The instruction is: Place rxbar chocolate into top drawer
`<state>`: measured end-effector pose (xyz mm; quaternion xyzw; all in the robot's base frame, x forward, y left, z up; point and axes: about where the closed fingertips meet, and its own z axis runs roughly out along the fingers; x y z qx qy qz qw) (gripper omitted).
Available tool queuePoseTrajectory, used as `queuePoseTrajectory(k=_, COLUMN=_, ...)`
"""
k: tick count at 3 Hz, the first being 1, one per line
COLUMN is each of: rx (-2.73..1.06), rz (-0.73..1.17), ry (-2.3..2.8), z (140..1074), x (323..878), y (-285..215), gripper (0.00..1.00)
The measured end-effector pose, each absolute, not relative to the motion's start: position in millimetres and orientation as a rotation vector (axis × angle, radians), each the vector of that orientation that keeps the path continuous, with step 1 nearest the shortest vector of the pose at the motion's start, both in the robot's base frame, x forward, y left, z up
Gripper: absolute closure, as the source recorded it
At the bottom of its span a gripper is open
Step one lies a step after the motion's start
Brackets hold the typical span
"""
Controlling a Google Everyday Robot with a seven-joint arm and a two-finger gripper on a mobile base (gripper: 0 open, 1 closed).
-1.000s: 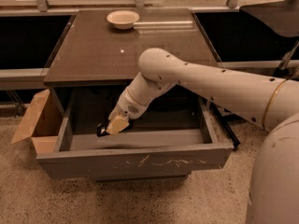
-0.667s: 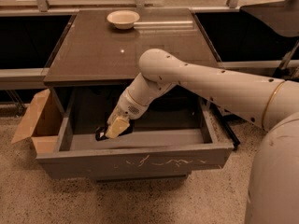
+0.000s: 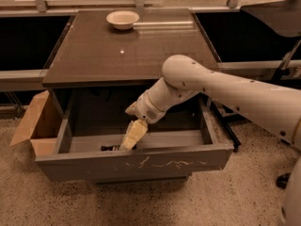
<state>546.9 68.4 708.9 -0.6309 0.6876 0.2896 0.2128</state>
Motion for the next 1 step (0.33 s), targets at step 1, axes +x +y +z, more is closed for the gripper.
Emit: queuePoseTrajectory(k=1, rx=-1.635, rz=0.774, ry=1.911, z=730.3, x=534.5, y=19.8, gripper=0.00)
